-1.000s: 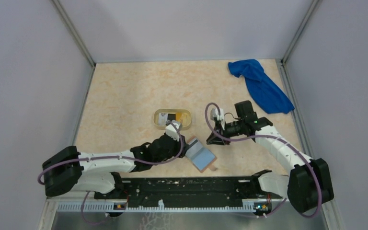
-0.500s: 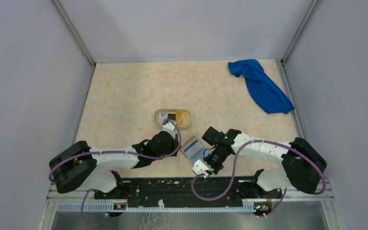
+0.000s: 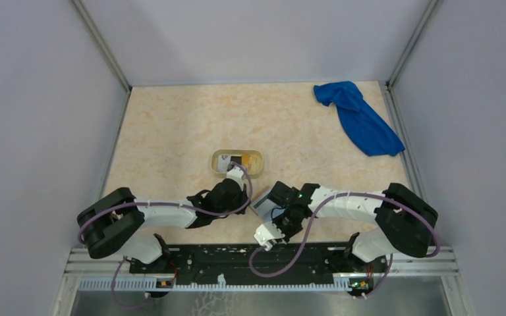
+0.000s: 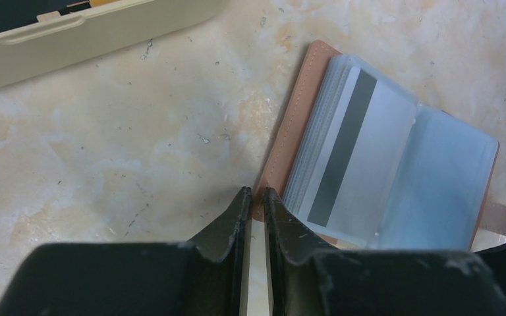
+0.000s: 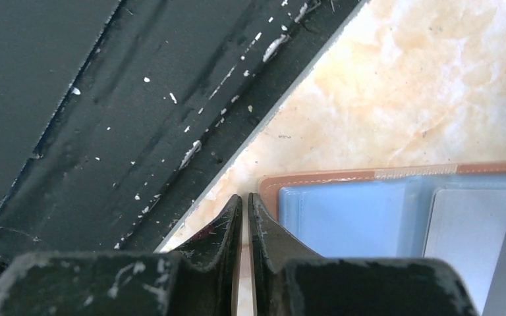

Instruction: Put the credit cards into the card holder

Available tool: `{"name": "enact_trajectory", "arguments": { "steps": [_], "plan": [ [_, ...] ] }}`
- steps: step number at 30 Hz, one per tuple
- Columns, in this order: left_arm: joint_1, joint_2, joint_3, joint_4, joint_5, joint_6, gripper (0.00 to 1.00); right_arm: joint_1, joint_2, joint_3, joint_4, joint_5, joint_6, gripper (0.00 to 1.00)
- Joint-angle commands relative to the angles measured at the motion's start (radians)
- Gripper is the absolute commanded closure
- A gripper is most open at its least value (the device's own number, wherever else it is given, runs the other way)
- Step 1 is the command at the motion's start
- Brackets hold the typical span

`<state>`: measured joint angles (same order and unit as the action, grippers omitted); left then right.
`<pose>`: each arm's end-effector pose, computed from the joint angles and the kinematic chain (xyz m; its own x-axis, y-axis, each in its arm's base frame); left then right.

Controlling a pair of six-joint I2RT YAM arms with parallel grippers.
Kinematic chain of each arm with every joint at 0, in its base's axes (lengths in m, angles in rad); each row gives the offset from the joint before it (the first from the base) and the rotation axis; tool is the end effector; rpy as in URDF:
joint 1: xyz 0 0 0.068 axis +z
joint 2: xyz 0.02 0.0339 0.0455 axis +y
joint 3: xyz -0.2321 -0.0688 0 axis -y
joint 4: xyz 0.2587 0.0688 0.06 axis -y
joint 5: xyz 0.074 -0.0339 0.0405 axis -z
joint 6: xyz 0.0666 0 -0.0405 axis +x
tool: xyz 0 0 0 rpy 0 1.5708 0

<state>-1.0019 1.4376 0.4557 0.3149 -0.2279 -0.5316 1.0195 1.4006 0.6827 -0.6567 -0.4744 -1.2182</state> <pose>0.1699 -0.2378 0.0758 -0.6548 0.1074 -0.7481 0.4561 0.8455 -0.2778 0.1003 0.2212 0.0866 0.5775 -0.6546 -0.4878 -0.7599 -0.6494 -0.0282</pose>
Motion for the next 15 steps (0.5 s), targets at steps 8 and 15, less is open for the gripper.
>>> {"name": "enact_trajectory", "arguments": {
  "steps": [8, 15],
  "plan": [
    [0.004, -0.050, -0.058, 0.026, 0.114, -0.019, 0.83, -0.156, -0.045, -0.001, 0.077, 0.229, 0.075, 0.91],
    [0.004, -0.127, -0.055, 0.020, 0.143, -0.006, 0.81, -0.243, -0.094, 0.013, 0.059, 0.175, 0.105, 0.90]
  ]
}}
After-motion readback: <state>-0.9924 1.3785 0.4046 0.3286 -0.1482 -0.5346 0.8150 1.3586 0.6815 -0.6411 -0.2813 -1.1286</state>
